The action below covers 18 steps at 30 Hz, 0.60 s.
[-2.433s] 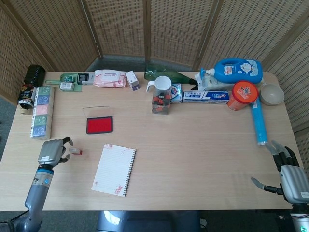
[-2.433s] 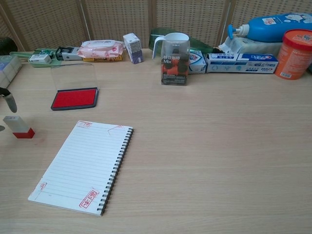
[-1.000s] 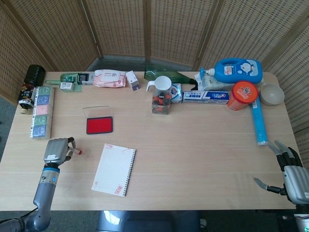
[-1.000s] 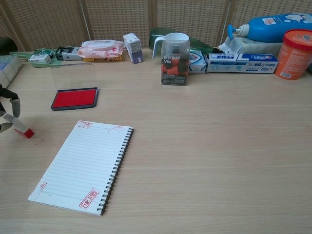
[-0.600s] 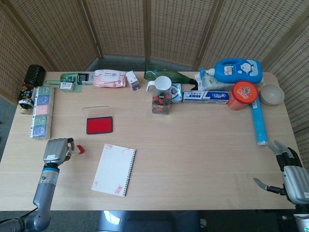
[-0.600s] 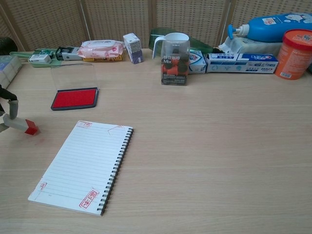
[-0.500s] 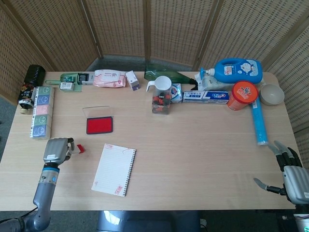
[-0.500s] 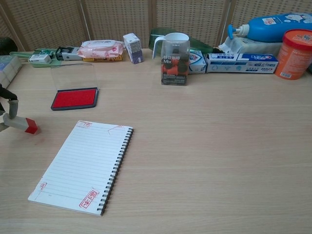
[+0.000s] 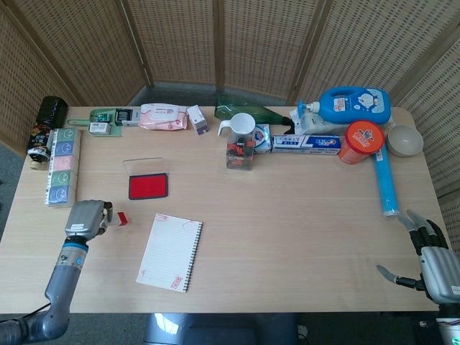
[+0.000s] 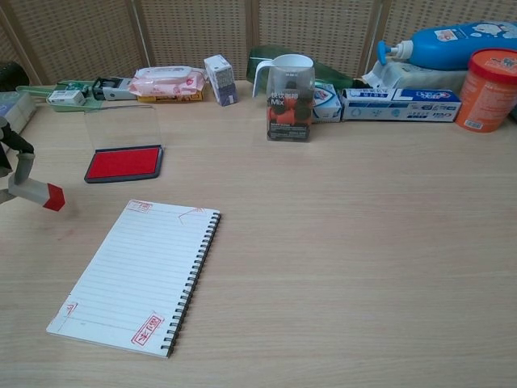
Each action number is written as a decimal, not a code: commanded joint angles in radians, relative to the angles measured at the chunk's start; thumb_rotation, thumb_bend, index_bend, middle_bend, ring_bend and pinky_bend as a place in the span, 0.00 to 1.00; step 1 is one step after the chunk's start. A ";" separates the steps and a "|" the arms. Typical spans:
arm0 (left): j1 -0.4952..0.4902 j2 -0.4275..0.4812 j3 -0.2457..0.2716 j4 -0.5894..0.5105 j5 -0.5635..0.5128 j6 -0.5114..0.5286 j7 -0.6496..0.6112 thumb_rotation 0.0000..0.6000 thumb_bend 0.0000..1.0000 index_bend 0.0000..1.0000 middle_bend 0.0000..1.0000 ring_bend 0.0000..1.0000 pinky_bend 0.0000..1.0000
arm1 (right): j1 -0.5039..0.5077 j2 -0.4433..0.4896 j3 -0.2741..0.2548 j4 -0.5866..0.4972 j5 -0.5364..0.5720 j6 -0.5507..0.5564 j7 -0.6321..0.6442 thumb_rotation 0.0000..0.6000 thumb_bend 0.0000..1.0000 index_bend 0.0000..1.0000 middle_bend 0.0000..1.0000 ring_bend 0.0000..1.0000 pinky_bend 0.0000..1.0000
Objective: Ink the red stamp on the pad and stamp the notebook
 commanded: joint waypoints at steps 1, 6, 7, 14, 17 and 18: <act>-0.040 0.049 -0.009 -0.055 -0.032 -0.024 0.076 1.00 0.35 0.67 1.00 1.00 1.00 | 0.000 0.000 0.000 0.000 0.001 0.000 -0.001 0.72 0.00 0.00 0.00 0.00 0.00; -0.086 0.101 -0.003 -0.113 -0.057 -0.034 0.182 1.00 0.35 0.67 1.00 1.00 1.00 | 0.001 -0.002 -0.001 0.000 0.002 -0.004 -0.001 0.72 0.00 0.00 0.00 0.00 0.00; -0.097 0.111 0.001 -0.119 -0.060 -0.037 0.206 1.00 0.35 0.67 1.00 1.00 1.00 | 0.001 -0.002 -0.001 0.000 0.002 -0.005 -0.001 0.71 0.00 0.00 0.00 0.00 0.00; -0.160 0.135 0.027 -0.110 -0.070 -0.080 0.295 1.00 0.35 0.67 1.00 1.00 1.00 | 0.004 -0.004 -0.001 0.002 0.007 -0.012 -0.003 0.72 0.00 0.00 0.00 0.00 0.00; -0.196 0.126 0.027 -0.075 -0.092 -0.106 0.326 1.00 0.36 0.67 1.00 1.00 1.00 | 0.005 -0.006 -0.001 0.004 0.012 -0.017 -0.005 0.72 0.00 0.00 0.00 0.00 0.00; -0.204 0.121 0.027 -0.066 -0.101 -0.110 0.329 1.00 0.35 0.67 1.00 1.00 1.00 | 0.006 -0.006 0.000 0.005 0.014 -0.019 -0.005 0.71 0.00 0.00 0.00 0.00 0.00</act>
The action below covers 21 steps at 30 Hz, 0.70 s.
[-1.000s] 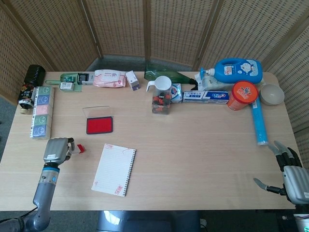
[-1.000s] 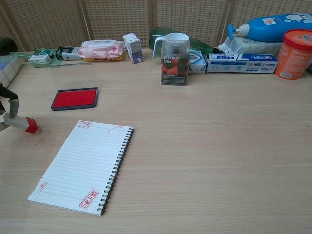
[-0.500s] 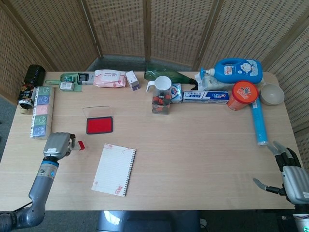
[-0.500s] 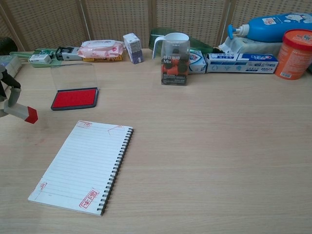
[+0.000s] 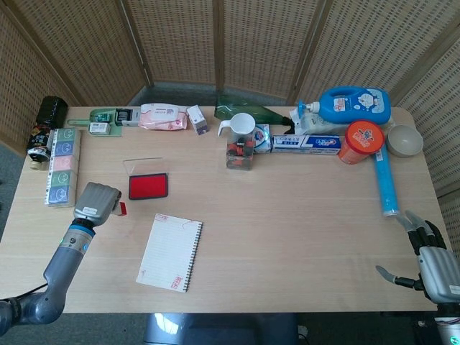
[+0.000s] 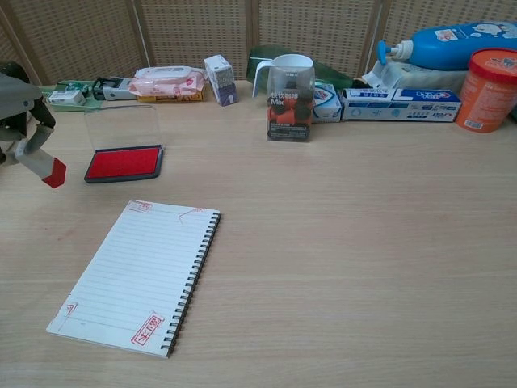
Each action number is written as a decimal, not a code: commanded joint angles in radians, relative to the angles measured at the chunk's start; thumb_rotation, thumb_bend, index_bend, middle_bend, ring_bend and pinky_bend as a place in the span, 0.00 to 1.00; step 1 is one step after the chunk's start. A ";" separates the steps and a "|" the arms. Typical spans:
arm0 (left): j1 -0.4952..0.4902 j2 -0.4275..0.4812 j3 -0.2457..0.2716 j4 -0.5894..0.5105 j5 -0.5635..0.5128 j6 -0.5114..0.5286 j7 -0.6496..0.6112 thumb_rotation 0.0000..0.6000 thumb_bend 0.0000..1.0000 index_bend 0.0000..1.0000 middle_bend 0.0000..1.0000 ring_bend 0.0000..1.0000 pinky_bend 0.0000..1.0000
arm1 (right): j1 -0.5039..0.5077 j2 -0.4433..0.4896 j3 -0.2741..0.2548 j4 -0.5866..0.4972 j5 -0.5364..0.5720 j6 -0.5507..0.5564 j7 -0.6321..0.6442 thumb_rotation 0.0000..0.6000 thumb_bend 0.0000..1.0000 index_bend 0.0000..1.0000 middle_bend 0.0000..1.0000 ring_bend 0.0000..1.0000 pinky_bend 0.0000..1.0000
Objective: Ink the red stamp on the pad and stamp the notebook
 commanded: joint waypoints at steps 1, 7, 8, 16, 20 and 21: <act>-0.034 -0.015 0.000 0.036 -0.032 -0.023 0.021 1.00 0.36 0.67 1.00 1.00 1.00 | 0.001 -0.001 0.001 0.002 0.004 -0.003 0.000 0.71 0.00 0.00 0.00 0.00 0.00; -0.089 -0.067 -0.016 0.131 -0.097 -0.046 0.037 1.00 0.35 0.67 1.00 1.00 1.00 | 0.009 -0.006 0.009 0.013 0.028 -0.021 0.002 0.72 0.00 0.00 0.00 0.00 0.00; -0.097 -0.074 -0.018 0.144 -0.108 -0.048 0.041 1.00 0.36 0.67 1.00 1.00 1.00 | 0.010 -0.007 0.011 0.015 0.032 -0.023 0.002 0.72 0.00 0.00 0.00 0.00 0.00; -0.171 -0.129 -0.017 0.238 -0.161 -0.064 0.093 1.00 0.36 0.67 1.00 1.00 1.00 | 0.019 -0.013 0.018 0.027 0.057 -0.044 0.008 0.72 0.00 0.00 0.00 0.00 0.00; -0.204 -0.164 -0.018 0.268 -0.188 -0.063 0.121 1.00 0.36 0.67 1.00 1.00 1.00 | 0.023 -0.014 0.020 0.033 0.066 -0.055 0.011 0.72 0.00 0.00 0.00 0.00 0.00; -0.210 -0.172 -0.017 0.274 -0.195 -0.063 0.128 1.00 0.36 0.67 1.00 1.00 1.00 | 0.024 -0.014 0.020 0.034 0.067 -0.057 0.012 0.72 0.00 0.00 0.00 0.00 0.00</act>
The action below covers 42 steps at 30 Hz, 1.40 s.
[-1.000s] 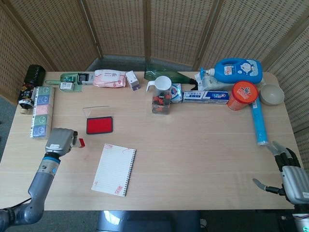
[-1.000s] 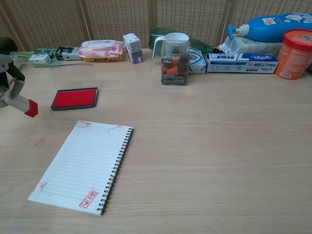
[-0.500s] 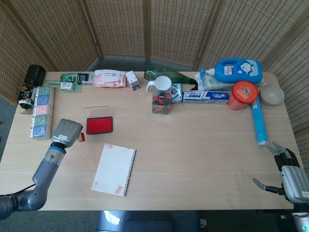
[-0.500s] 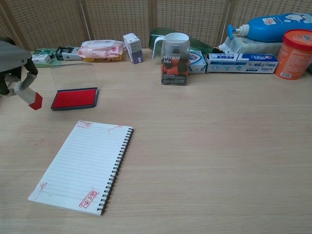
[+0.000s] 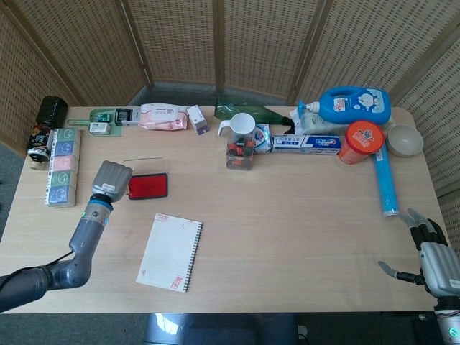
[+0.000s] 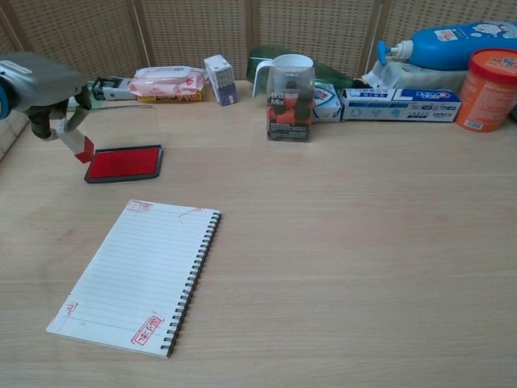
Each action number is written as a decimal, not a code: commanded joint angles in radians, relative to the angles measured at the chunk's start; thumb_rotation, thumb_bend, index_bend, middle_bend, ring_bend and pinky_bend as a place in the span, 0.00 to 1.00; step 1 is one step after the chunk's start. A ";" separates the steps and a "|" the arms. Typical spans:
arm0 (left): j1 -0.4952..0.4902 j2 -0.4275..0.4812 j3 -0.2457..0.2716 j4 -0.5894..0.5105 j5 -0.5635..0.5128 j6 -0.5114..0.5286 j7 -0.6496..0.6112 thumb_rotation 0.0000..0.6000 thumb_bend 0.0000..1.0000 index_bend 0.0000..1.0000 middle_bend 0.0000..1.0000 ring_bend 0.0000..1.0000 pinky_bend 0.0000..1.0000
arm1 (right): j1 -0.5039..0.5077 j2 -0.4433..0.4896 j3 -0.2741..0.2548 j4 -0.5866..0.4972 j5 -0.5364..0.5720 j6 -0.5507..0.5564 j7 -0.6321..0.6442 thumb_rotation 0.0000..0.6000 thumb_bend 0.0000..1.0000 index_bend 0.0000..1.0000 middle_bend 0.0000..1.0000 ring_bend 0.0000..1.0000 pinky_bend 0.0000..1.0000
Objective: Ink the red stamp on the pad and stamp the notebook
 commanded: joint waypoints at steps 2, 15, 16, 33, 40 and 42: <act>-0.030 -0.038 0.004 0.028 -0.037 0.000 0.030 1.00 0.36 0.67 1.00 1.00 1.00 | 0.002 -0.001 0.001 0.003 0.003 -0.004 0.003 0.72 0.00 0.00 0.00 0.00 0.00; -0.084 -0.114 0.002 0.100 -0.119 -0.013 0.037 1.00 0.36 0.67 1.00 1.00 1.00 | 0.009 -0.003 0.004 0.012 0.018 -0.022 0.012 0.72 0.00 0.00 0.00 0.00 0.00; -0.086 -0.117 0.003 0.104 -0.123 -0.014 0.037 1.00 0.36 0.67 1.00 1.00 1.00 | 0.009 -0.003 0.004 0.013 0.018 -0.022 0.011 0.72 0.00 0.00 0.00 0.00 0.00; -0.110 -0.189 0.015 0.207 -0.176 -0.044 0.017 1.00 0.36 0.67 1.00 1.00 1.00 | 0.010 -0.005 0.004 0.010 0.028 -0.031 0.009 0.72 0.00 0.00 0.00 0.00 0.00; -0.116 -0.193 0.015 0.210 -0.181 -0.033 0.019 1.00 0.36 0.67 1.00 1.00 1.00 | 0.010 -0.006 0.004 0.008 0.028 -0.031 0.007 0.73 0.00 0.00 0.00 0.00 0.00; -0.116 -0.187 0.013 0.198 -0.183 -0.027 0.019 1.00 0.36 0.67 1.00 1.00 1.00 | 0.010 -0.006 0.004 0.008 0.027 -0.030 0.006 0.73 0.00 0.00 0.00 0.00 0.00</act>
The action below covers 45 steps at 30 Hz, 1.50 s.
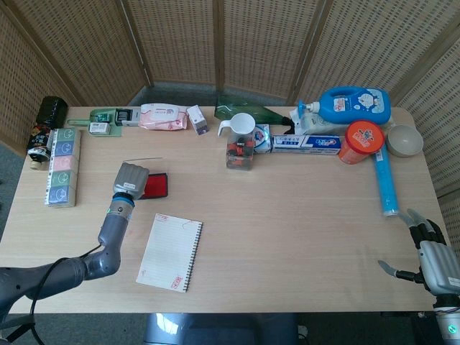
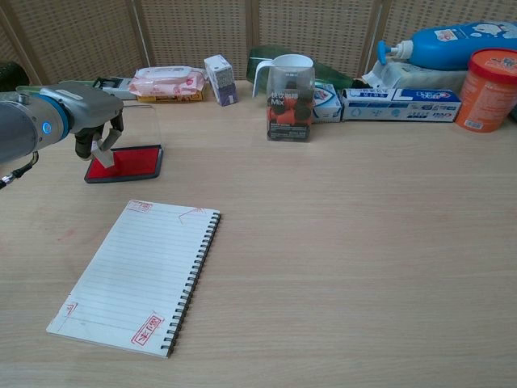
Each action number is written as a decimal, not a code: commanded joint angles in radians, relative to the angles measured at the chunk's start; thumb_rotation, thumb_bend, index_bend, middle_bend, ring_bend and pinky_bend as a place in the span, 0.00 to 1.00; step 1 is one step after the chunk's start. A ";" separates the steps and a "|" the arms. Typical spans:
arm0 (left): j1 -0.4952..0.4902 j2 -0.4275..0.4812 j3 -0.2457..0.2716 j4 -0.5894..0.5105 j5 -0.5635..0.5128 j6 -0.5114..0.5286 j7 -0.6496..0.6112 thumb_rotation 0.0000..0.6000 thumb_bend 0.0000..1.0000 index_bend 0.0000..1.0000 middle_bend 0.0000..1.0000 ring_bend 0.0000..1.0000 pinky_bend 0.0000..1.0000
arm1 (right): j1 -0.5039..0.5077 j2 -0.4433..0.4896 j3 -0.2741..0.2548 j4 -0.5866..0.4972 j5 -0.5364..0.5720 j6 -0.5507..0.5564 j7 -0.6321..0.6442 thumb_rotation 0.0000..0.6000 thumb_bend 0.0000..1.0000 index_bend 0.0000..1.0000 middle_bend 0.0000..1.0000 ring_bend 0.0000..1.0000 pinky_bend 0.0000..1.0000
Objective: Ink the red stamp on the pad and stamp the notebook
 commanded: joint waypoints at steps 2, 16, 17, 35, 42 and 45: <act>0.000 0.019 -0.002 -0.033 -0.004 0.015 0.003 1.00 0.36 0.67 1.00 1.00 1.00 | 0.000 0.000 -0.001 -0.001 -0.003 0.001 0.000 0.72 0.00 0.00 0.00 0.00 0.00; 0.044 0.236 0.042 -0.350 0.155 0.089 -0.050 1.00 0.36 0.67 1.00 1.00 1.00 | 0.004 -0.009 -0.009 0.002 -0.014 -0.006 -0.017 0.72 0.00 0.00 0.00 0.00 0.00; 0.050 0.254 0.052 -0.373 0.181 0.089 -0.061 1.00 0.35 0.67 1.00 1.00 1.00 | 0.004 -0.010 -0.009 0.002 -0.014 -0.007 -0.019 0.72 0.00 0.00 0.00 0.00 0.00; 0.193 0.440 0.289 -0.608 0.770 0.110 -0.270 1.00 0.35 0.67 1.00 1.00 1.00 | 0.004 -0.023 -0.018 -0.007 -0.024 -0.004 -0.051 0.72 0.00 0.00 0.00 0.00 0.00; 0.207 0.439 0.320 -0.643 0.843 0.080 -0.268 1.00 0.35 0.67 1.00 1.00 1.00 | 0.003 -0.021 -0.017 -0.009 -0.026 0.001 -0.049 0.72 0.00 0.00 0.00 0.00 0.00; 0.204 0.437 0.332 -0.677 0.868 0.055 -0.213 1.00 0.35 0.67 1.00 1.00 1.00 | 0.001 -0.018 -0.017 -0.013 -0.028 0.005 -0.046 0.72 0.00 0.00 0.00 0.00 0.00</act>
